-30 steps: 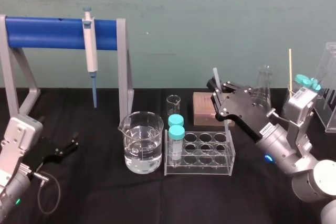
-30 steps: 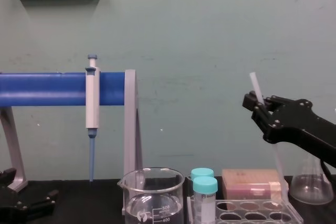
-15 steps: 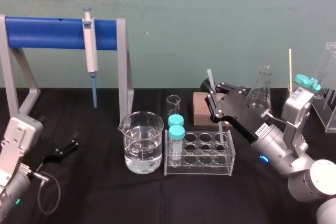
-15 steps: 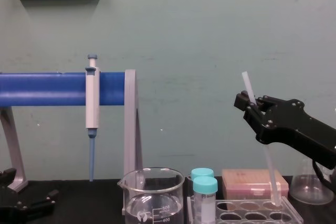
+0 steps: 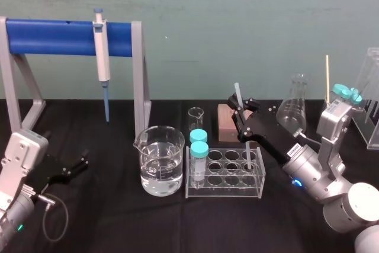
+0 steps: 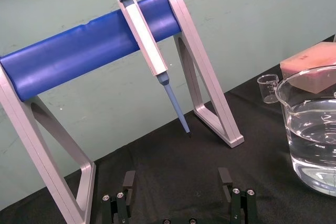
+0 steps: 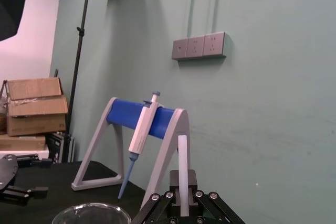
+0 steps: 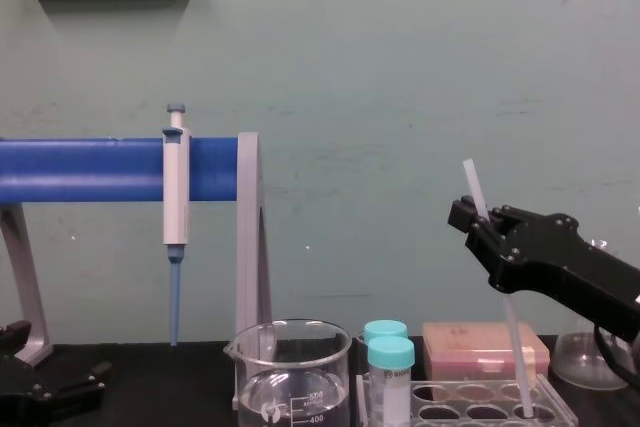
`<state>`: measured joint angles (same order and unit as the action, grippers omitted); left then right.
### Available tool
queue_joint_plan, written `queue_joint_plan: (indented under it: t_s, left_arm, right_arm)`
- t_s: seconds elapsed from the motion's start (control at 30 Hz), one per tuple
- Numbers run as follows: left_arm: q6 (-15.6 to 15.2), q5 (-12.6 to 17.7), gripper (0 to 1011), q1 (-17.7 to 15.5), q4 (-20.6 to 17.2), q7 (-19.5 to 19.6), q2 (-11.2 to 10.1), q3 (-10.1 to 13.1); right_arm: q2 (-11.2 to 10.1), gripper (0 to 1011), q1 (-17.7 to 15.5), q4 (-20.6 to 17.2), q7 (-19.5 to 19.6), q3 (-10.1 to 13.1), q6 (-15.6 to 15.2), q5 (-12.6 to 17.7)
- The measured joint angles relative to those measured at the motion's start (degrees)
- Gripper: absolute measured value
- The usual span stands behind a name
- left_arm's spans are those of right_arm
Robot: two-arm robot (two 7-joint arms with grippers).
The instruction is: Pick up the stirring rod with one hand, then place it down.
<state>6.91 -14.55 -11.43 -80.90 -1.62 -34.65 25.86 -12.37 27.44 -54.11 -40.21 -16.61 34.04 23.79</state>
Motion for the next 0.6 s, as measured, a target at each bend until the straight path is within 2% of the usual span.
queue_joint_plan:
  t_s: [0.6]
  left_arm:
    - [0.0,0.0,1000,0.0,0.0,0.0,0.0,0.0]
  right_arm:
    - [0.8,68,2.4,6.4,-2.2,-0.3,-0.9,0.9]
